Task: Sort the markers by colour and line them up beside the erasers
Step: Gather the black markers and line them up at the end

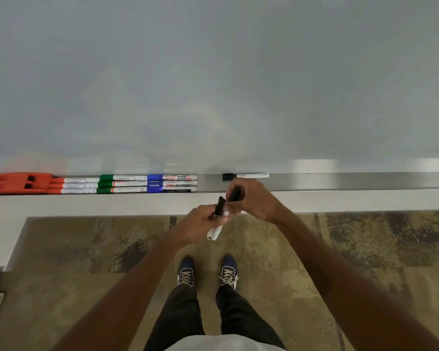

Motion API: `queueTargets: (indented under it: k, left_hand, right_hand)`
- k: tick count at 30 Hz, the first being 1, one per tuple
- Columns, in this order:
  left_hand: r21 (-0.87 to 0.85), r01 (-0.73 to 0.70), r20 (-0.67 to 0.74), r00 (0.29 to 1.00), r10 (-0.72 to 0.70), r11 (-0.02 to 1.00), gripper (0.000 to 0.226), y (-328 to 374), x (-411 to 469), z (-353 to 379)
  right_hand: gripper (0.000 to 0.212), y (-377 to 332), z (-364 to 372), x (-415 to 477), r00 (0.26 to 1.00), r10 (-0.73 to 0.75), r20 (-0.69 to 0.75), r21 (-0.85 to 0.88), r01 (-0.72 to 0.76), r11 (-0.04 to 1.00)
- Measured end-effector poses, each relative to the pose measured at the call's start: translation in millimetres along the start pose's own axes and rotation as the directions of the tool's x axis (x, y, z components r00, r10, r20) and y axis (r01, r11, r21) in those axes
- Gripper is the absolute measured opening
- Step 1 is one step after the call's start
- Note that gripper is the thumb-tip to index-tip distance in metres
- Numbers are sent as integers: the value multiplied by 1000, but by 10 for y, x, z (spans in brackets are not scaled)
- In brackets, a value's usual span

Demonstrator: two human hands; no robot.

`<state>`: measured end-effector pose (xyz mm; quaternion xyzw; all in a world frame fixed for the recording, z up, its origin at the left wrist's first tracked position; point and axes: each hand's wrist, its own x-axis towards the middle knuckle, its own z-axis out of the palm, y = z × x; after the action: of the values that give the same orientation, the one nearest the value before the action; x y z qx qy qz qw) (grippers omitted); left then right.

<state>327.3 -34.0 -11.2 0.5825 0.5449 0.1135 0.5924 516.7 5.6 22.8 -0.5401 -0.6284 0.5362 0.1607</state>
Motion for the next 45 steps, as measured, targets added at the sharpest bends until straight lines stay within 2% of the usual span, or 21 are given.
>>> queueTargets:
  k: [3,6,7,9,10,11,13,18,23,26,28,30,32,33,36,38,42,45]
  left_hand:
    - [-243,29,42,999,-20,970,18,0,-30,17]
    - [-378,81,43,997,-70,922,21,-11,-63,16]
    - [-422,91,31,996,-86,902,22,-24,-68,18]
    - [-503,86,-1,995,-101,860,25,-39,-89,14]
    - [-544,81,-12,995,-104,835,28,-44,-100,10]
    - [-582,74,-19,994,-104,810,30,-50,-105,9]
    - [-647,56,-37,994,-105,760,34,-56,-109,14]
    - [-855,30,-46,990,-133,518,21,-26,-116,27]
    - [-932,35,-12,992,-126,360,19,-38,-92,49]
    - [-958,27,-17,989,-150,286,15,-12,-70,61]
    - [-964,16,-34,983,-180,266,9,5,-41,74]
    - [-965,8,-51,974,-220,261,20,11,-1,88]
    - [-972,-3,-63,967,-247,237,31,26,28,103]
    - [-976,-10,-67,965,-255,216,35,38,35,111]
    - [-988,-55,-89,965,-248,144,37,77,51,120]
    - [-991,-87,-109,967,-230,101,35,98,72,133]
    - [-991,-117,-129,968,-217,68,25,123,133,175]
    - [-984,-132,-155,965,-212,119,20,123,184,205]
  right_hand:
    - [22,71,35,31,998,21,67,82,-27,996]
    - [31,146,9,65,994,64,93,187,-81,979]
    - [32,185,-5,90,998,58,20,149,-60,987]
    - [27,309,-27,173,973,-46,-225,-133,16,991]
    - [28,391,-39,211,940,-138,-314,-326,30,945]
    - [31,471,-53,242,916,-211,-342,-498,14,867]
    - [40,611,-74,278,916,-265,-301,-714,-32,699]
    - [38,633,-93,326,931,-299,-210,-877,-44,479]
    - [22,628,-77,391,917,-350,-191,-922,-45,385]
    - [11,625,-35,335,879,-427,-211,-921,-32,389]
    - [11,567,21,271,854,-454,-254,-865,10,502]
    - [10,437,89,183,864,-394,-313,-697,72,713]
    - [9,297,146,95,901,-259,-347,-372,122,920]
    - [8,230,175,52,919,-191,-345,-197,128,972]
    - [7,133,271,-11,945,-22,-327,205,93,974]
    - [8,155,320,-21,946,68,-317,361,54,931]
    - [12,192,379,-20,945,128,-302,420,11,907]
    - [13,185,386,-13,940,156,-302,421,-15,907]
